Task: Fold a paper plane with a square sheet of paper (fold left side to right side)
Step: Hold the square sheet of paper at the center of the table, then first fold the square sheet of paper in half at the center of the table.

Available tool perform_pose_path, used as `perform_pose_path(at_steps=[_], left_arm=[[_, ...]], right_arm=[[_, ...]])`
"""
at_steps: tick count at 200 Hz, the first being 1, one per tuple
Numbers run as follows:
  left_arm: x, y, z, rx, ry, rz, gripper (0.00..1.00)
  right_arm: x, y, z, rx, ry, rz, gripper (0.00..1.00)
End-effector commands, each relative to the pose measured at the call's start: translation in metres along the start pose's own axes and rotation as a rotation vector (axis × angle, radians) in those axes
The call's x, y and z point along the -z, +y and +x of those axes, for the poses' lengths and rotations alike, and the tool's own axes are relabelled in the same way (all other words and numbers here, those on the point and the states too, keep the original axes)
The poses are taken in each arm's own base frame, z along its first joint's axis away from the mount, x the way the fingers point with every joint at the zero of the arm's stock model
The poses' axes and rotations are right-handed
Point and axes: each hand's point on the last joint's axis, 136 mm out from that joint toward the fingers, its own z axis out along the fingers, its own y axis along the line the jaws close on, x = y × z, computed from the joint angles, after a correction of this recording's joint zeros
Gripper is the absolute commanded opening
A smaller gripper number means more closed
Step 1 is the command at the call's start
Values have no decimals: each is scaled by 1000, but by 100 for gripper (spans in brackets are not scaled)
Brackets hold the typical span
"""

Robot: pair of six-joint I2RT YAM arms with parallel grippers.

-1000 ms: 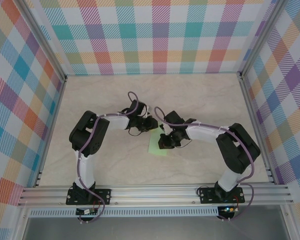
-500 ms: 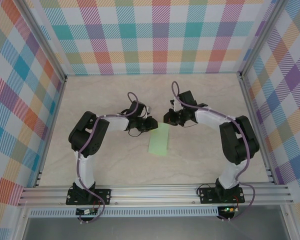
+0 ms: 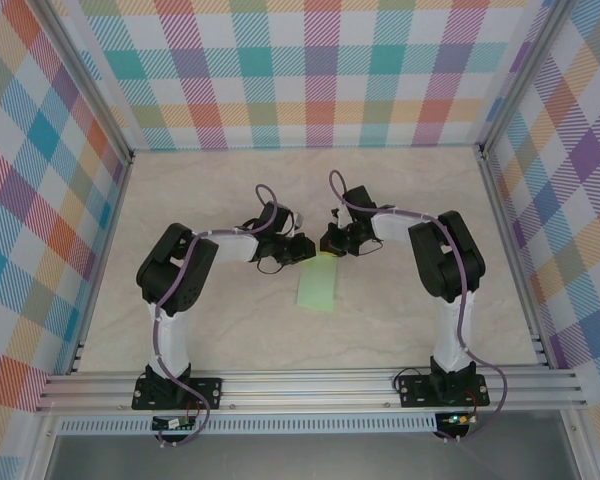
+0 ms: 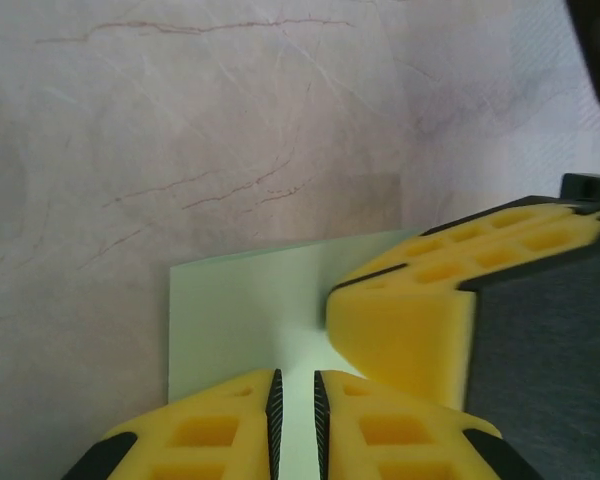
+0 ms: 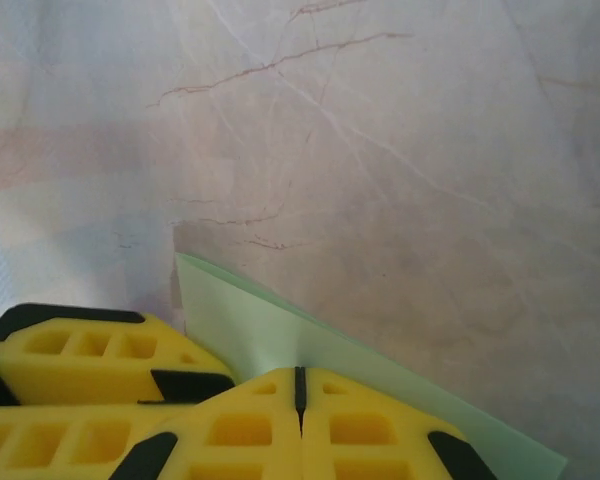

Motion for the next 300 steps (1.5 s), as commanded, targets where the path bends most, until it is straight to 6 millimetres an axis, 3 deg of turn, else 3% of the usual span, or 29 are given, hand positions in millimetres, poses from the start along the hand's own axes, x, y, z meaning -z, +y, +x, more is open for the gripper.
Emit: perform_pose_path(at_steps=[1,47,94,218,300], left_arm=[[16,-14,11,-32,17,-3,19],[26,-26,8,-60,4,17,19],[14,-14,13,-48,29,-5,19],[6,14,47,-66,116,-63,18],[17,30,88,-109,205,-128,18]], right_arm=[[-11,-18,10,-14,50,81,5],[-14,-26,17,-12,67,122,5],[-13,-26,18,-2,71,140,5],[-12,-28,18,2,75,162,5],[-13,-31,19,1,80,176,5]])
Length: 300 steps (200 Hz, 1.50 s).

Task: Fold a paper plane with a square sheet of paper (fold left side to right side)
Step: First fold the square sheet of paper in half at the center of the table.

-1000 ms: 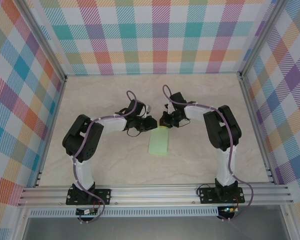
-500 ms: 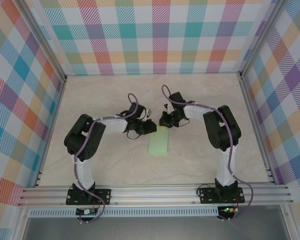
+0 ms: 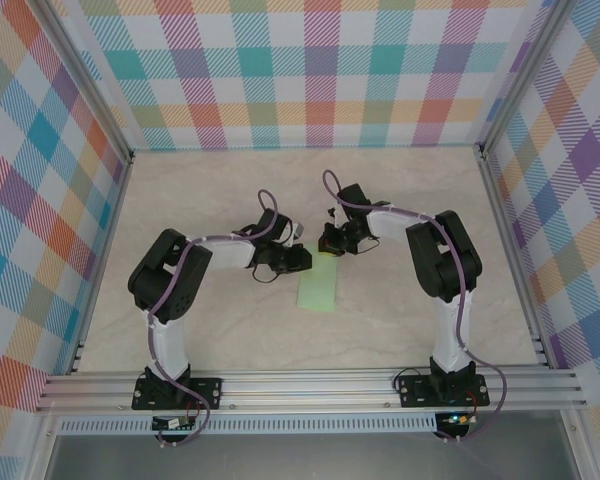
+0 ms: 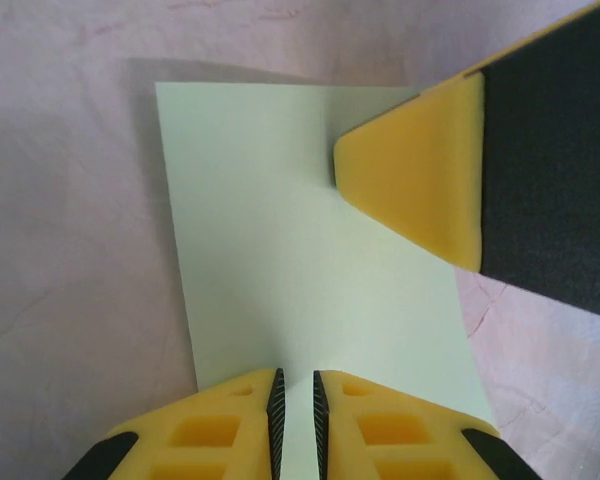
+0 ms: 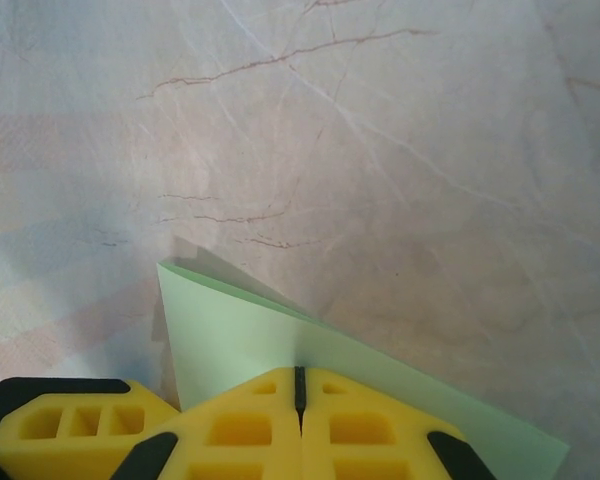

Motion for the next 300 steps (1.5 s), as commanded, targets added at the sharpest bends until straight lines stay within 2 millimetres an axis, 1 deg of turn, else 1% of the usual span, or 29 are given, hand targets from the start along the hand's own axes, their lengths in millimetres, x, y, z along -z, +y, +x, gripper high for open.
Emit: perform_pose_path(at_steps=[1,43,86,103,119,128,144,162,177,200,225,241,257,274,300], left_arm=[[1,17,53,9,141,-78,18],[11,14,80,-18,178,-83,19],[22,3,103,-58,211,-62,18],[27,-3,109,-64,209,-36,18],[35,-7,107,-67,186,-28,18],[41,-12,103,-75,164,-22,19],[50,-24,91,-79,115,0,19],[56,-37,75,-75,65,34,20],[53,-45,65,-71,47,53,20],[38,-45,52,-66,49,45,20],[18,-41,48,-44,65,55,20],[11,-35,52,-31,82,48,20],[6,-28,62,-30,109,27,20],[5,-24,75,-32,137,15,20],[9,-22,96,-33,170,13,20]], right_arm=[[-15,-28,18,-30,70,104,5],[-16,-29,18,-28,74,108,5],[-16,-30,19,-26,76,112,5],[-16,-30,20,-27,78,112,5],[-16,-30,20,-27,79,110,5],[-16,-29,19,-27,78,109,5],[-15,-29,19,-26,77,109,5],[-15,-29,19,-23,80,110,5],[-14,-29,19,-21,77,112,5],[-14,-29,19,-22,79,112,5],[-13,-28,19,-19,78,113,5],[-13,-29,20,-17,81,119,5],[-13,-30,20,-15,81,121,5],[-13,-30,20,-12,81,122,5],[-13,-29,20,-11,80,123,5]])
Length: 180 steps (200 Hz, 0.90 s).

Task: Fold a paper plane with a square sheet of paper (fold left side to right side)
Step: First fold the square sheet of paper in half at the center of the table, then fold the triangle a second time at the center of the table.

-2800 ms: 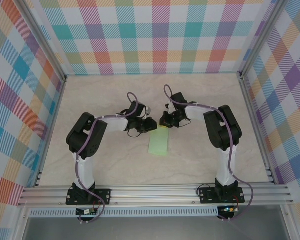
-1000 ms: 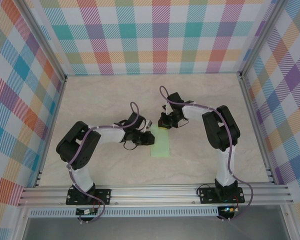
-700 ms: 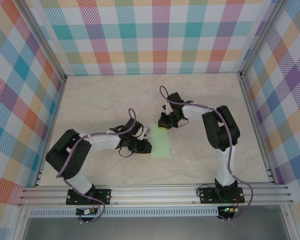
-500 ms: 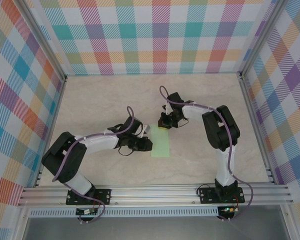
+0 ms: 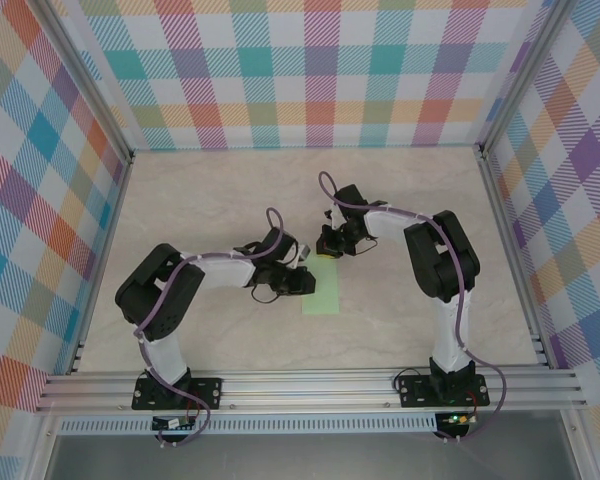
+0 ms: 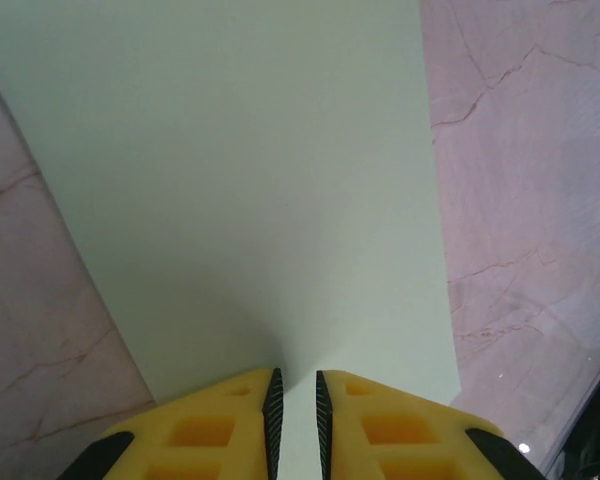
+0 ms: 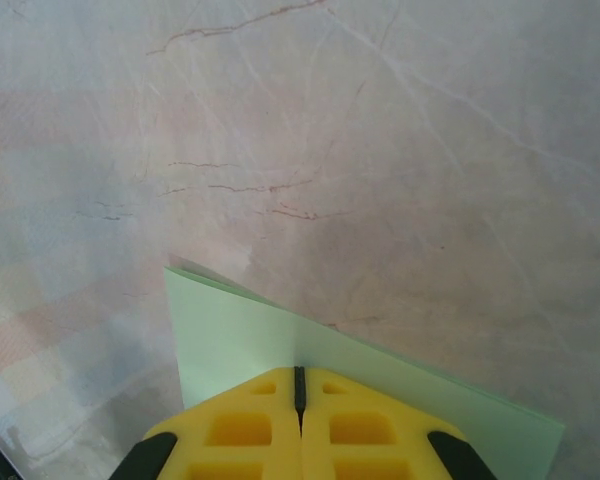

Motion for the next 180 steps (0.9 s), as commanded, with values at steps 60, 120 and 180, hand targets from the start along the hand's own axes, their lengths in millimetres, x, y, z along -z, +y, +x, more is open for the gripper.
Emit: perform_pose_path(at_steps=[60,120,180], left_arm=[[13,-18,65,-14,88,48,20],[67,-39,5,44,-104,33,25],[57,-22,-64,119,-180,13,24]], right_arm=[[-7,-13,4,4,24,41,7],[72,47,-34,167,-197,-15,36],[140,25,8,189,-319,123,81]])
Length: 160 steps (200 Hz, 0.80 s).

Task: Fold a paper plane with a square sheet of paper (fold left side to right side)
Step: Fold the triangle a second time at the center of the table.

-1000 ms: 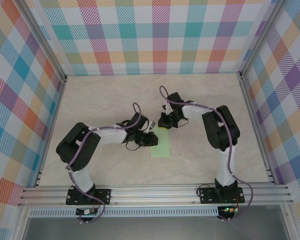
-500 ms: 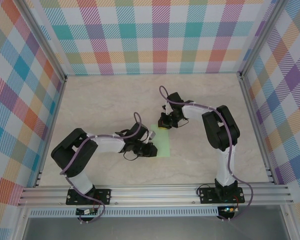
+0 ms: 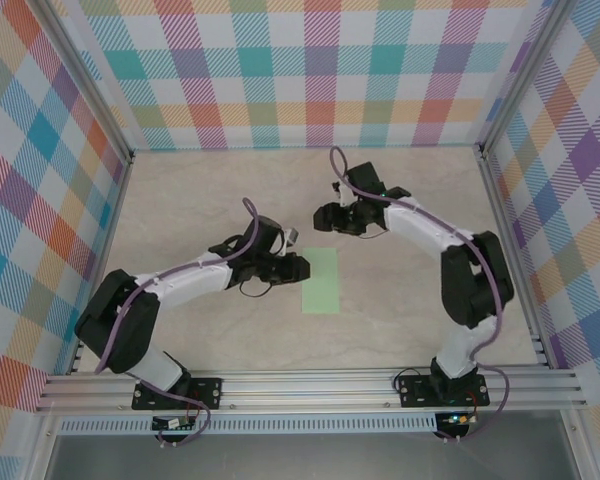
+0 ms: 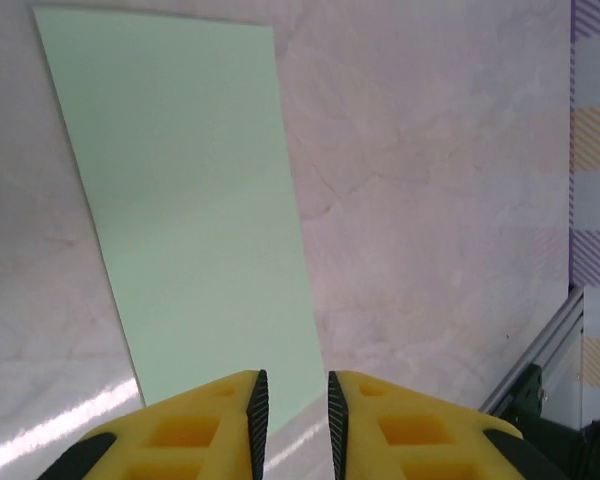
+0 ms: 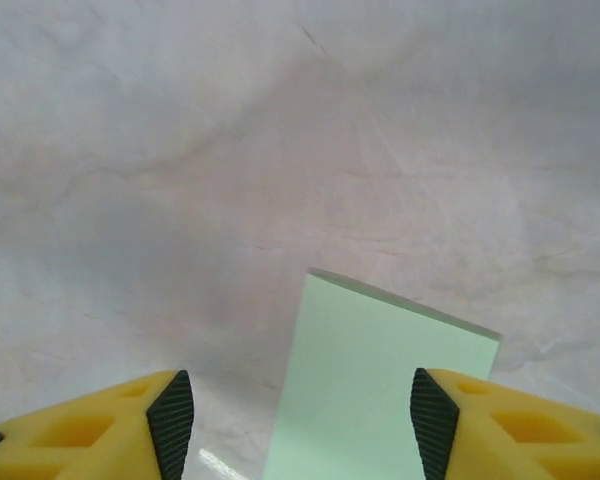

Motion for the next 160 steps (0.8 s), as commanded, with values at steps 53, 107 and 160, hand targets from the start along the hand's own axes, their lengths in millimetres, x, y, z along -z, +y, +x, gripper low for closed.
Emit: perform_pose_path(at_steps=[53,107,160], left_arm=[[-50,35,-46,47,4,-138,19],[-74,59,-50,45,26,-218,18],[-77,75,-35,63,48,-250,17]], right_arm=[[39,-42,91,-102,61,80,100],[27,-32,129,-212,168,-48,100],[6,-28,137,-262,250,-105,84]])
